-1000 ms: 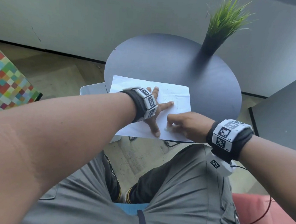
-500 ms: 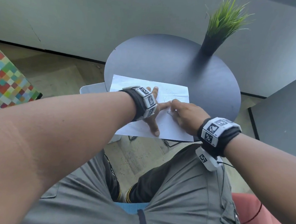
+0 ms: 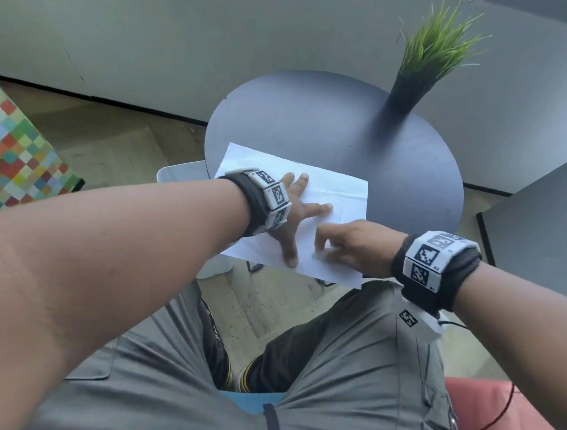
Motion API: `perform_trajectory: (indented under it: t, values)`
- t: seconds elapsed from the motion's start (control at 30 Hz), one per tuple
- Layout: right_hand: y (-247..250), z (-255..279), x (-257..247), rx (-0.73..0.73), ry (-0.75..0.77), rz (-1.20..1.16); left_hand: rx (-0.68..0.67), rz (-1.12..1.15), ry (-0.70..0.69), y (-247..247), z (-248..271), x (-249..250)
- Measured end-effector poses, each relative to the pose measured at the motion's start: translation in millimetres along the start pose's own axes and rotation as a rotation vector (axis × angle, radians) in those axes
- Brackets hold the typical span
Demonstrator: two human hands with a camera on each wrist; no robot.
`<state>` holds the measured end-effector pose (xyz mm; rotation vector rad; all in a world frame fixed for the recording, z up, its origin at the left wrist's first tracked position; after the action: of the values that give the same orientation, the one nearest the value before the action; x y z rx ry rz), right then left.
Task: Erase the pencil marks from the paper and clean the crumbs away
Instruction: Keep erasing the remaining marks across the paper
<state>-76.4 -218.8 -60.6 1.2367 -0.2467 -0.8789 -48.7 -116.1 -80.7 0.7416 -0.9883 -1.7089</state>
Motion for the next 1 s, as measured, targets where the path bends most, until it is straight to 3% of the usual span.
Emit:
perform_trajectory:
  t: [0.07,0.2,0.37,0.57,0.8,0.93,1.0]
  values:
    - [4.7,-0.2,2.2,0.015,-0.006,0.023,0.017,0.03,-0.028,3.8,1.0,-1.4]
    - [27.8,-3.4,41.7,0.234,-0.243,-0.15,0.087,0.099,-0.061,6.1,5.6,-2.9]
    - [23.4,-10.7,54.2,0.21,-0.302,-0.15,0.219,0.018,-0.081,16.6,11.1,-0.9]
    - [30.5,-13.7,71.7,0.231,-0.427,-0.117,0.147,0.024,0.014,24.3,7.6,-14.4]
    - [31.4,-19.5,44.0,0.283,-0.335,-0.143,0.16,0.122,0.032,1.0,13.0,-9.1]
    - [15.2,-15.8,2.6,0.124,-0.102,0.001,0.138,0.155,0.01,-3.9,12.8,-10.7]
    - [19.8,-17.5,5.7,0.144,-0.115,0.012,0.13,0.156,0.002,-3.3,12.0,-10.4]
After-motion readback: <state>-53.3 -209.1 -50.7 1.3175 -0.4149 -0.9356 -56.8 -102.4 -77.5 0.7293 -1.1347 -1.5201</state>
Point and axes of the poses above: each hand's wrist, its own z-axis away from the middle knuckle, its own y-axis out of the back of the hand, x = y × z, the point moved 9 cm from there along -z, towards the middle knuckle, and after that the axes turned 5 degrees about x, right-handed, at the moved point
